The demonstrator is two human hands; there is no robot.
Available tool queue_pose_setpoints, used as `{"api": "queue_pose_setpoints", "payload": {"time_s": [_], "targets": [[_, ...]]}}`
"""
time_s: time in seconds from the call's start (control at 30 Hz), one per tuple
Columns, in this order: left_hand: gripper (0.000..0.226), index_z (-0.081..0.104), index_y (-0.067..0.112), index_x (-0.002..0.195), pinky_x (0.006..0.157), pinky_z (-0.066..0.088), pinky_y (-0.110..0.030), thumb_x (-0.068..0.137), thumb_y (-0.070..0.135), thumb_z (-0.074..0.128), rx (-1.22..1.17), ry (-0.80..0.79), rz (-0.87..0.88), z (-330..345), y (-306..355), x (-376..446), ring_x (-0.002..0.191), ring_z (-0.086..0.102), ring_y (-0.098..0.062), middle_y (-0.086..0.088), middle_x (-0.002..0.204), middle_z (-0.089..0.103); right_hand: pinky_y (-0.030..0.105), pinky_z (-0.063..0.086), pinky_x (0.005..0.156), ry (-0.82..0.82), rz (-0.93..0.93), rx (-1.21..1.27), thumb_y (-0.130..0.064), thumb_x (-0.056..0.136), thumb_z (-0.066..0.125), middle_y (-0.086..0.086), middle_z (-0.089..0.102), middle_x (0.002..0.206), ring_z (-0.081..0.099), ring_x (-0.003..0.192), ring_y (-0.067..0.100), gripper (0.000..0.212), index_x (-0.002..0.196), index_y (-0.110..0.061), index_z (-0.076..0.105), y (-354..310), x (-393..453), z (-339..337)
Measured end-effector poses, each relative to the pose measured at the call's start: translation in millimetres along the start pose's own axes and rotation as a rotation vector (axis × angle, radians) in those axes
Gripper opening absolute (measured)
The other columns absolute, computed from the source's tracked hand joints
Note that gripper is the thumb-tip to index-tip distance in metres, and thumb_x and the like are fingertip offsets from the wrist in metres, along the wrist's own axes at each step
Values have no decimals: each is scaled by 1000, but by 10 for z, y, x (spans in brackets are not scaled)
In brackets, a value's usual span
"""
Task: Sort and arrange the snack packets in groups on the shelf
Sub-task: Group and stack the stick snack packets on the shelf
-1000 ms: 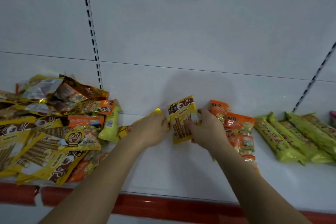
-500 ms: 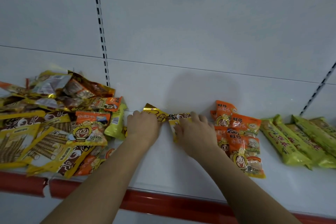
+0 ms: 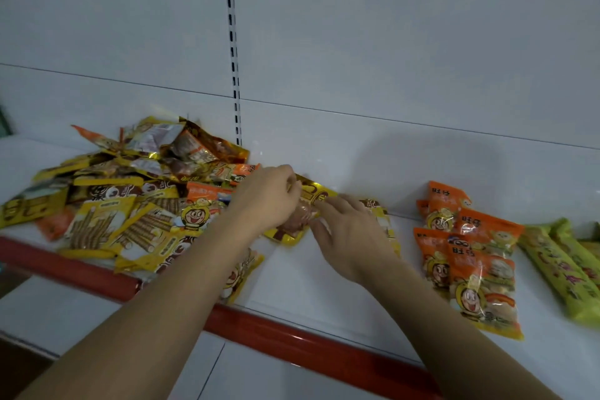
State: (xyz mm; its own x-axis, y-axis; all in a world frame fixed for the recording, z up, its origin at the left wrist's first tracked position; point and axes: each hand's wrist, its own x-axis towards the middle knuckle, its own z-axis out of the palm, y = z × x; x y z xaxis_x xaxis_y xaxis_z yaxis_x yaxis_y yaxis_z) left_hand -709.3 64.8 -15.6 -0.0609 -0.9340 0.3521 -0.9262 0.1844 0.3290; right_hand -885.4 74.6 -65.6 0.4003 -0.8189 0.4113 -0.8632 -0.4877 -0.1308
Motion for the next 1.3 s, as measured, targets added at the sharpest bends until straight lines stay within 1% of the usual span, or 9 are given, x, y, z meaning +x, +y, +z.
{"api": "queue_pose_setpoints", "payload": {"time_s": [0.1,0.27,0.33,0.57,0.8,0.93,1.03,1.2,1.3], "targets": [[24,69,18,111,75,55,-37,105,32,51,-34,3,-15,-310,-206,-197,85,64,-19,0,99,72,39,47,91,45,-138,130,-46,97,39,-2,69,108,59,108,25,42,114,-20,69,-265,36,8],[24,72,22,102,67,55,-38,104,38,55,75,-55,-41,-617,-541,-612,75,64,-16,4,85,70,39,52,78,-150,-86,273,-81,78,28,0,67,96,60,97,22,79,106,-18,67,-738,33,59],[28,72,23,98,60,50,-34,105,42,52,137,-106,-33,-661,-653,-739,66,60,-14,5,78,66,37,49,65,-227,-57,277,-86,71,35,1,62,84,59,84,23,72,87,-20,60,-861,49,126],[18,65,32,98,66,48,-32,107,34,50,-16,-338,34,-624,-1022,-882,78,63,-14,7,89,70,32,31,54,-376,134,463,-47,82,74,-2,45,56,42,54,12,45,62,-11,57,-977,154,28],[34,66,23,88,75,55,-49,106,45,47,-236,-154,50,-597,-1059,-912,73,66,-17,-1,81,71,34,40,53,-23,436,606,-33,86,75,3,63,67,57,58,20,26,65,-28,61,-900,-100,-334],[56,60,20,101,72,63,-38,86,74,50,-631,-266,-49,-475,-678,-876,72,74,-10,3,91,76,45,55,68,211,515,678,-30,88,74,-2,71,76,67,74,18,13,78,-24,68,-984,-364,-332],[41,48,22,127,63,60,-22,95,41,68,-889,-238,-66,-302,-317,-837,70,74,-9,7,102,71,36,59,76,293,582,770,-24,89,74,-4,72,97,69,87,10,14,97,-25,62,-929,-549,-336],[51,46,29,132,86,60,-45,91,30,77,-897,-222,95,121,284,-780,98,70,-16,2,114,69,33,59,75,321,646,789,-17,93,69,-7,72,107,71,90,9,64,141,-37,33,-547,-979,-571],[50,43,32,128,86,61,-44,91,31,77,-917,-247,135,301,664,-798,99,72,-17,1,118,72,33,56,74,379,707,720,-30,96,64,-3,73,97,70,87,13,61,148,-36,32,-292,-1217,-713]]}}
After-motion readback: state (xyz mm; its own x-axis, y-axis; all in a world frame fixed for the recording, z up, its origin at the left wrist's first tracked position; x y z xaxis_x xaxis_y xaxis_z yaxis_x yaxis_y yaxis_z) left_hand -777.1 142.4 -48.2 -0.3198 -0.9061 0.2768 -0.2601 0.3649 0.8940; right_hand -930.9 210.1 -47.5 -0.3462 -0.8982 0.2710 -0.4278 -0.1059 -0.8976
